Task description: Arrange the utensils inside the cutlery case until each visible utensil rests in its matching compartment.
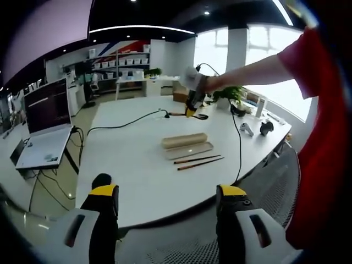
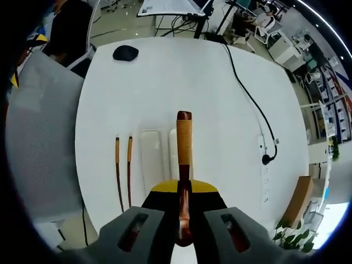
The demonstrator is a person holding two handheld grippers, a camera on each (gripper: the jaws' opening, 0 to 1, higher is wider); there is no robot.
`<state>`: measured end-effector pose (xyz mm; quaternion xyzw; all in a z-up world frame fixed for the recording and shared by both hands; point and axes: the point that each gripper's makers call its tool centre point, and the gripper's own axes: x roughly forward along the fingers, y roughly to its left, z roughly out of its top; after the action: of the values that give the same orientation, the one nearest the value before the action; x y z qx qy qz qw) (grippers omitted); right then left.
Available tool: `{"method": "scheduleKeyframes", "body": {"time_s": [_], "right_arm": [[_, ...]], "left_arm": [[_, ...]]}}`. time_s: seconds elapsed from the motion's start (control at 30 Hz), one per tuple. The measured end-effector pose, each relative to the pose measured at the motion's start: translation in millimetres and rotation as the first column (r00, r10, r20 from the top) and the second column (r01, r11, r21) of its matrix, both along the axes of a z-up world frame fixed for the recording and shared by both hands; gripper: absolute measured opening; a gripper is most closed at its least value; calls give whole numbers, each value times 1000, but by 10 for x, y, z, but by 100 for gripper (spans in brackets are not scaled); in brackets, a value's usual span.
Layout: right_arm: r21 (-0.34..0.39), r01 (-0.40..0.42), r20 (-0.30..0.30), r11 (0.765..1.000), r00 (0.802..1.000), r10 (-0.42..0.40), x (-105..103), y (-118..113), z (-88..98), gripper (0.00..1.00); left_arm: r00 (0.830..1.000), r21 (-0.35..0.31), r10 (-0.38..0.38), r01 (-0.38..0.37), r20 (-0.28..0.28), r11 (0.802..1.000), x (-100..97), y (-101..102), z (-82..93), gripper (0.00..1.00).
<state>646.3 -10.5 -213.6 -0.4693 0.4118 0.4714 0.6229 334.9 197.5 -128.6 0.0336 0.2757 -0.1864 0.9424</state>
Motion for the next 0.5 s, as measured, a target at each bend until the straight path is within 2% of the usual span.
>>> {"method": "scheduleKeyframes", "body": {"time_s": [0.1,0.33,0.4,0.5], "right_arm": [[-10,3,-6,1000,1000,-3,7,-30,-73,1],[13,10,38,1000,999,-10,40,-39,-166,1],[22,14,53,1000,998,-16,80,-35,-206,1],[19,11,46,1000,999,-12,32,-26,-239,1]], "left_arm": [[1000,2,-4,4,-3,1000,-8,-12,-15,74],[1000,2,-3,3,-19,1000,-20,-13,-68,74],[1000,11,-7,7,-7,1000,-9,-17,-53,74],[1000,-14,-1,1,-23,1000,4,-36,-86,74]]}}
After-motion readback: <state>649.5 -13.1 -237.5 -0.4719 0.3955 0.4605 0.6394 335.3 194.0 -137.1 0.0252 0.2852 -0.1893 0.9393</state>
